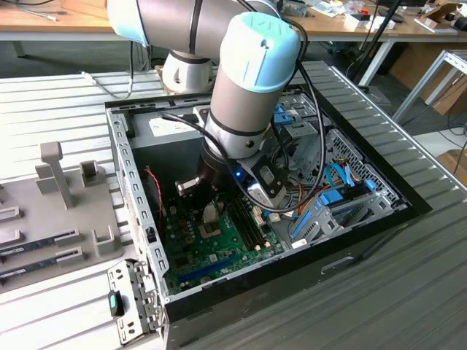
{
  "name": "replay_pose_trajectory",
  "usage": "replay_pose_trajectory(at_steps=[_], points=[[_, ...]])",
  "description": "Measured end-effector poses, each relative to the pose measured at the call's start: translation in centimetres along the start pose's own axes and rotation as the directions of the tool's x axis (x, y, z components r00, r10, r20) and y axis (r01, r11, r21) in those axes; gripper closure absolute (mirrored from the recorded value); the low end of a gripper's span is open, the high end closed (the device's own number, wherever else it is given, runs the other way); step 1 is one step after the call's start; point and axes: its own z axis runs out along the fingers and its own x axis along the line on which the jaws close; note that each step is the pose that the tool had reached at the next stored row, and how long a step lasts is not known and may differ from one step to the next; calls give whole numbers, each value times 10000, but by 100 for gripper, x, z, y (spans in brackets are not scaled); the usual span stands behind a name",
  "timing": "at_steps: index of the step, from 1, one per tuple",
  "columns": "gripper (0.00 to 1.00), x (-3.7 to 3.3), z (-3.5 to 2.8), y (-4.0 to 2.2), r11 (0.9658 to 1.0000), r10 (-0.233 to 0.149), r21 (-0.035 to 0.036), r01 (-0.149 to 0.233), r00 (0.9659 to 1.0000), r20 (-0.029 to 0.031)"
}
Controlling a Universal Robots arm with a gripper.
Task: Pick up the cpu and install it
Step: 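Place the cpu into insertion slot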
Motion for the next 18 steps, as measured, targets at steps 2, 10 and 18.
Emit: replay_pose_trajectory(at_steps=[2, 10, 18], points=[[53, 6, 23, -2, 10000, 0, 23, 0, 10000, 0], [53, 10, 76, -45, 9998, 7, 220, -7, 10000, -2], [53, 11, 147, -45, 9996, 10, 284, -10, 10000, -2]])
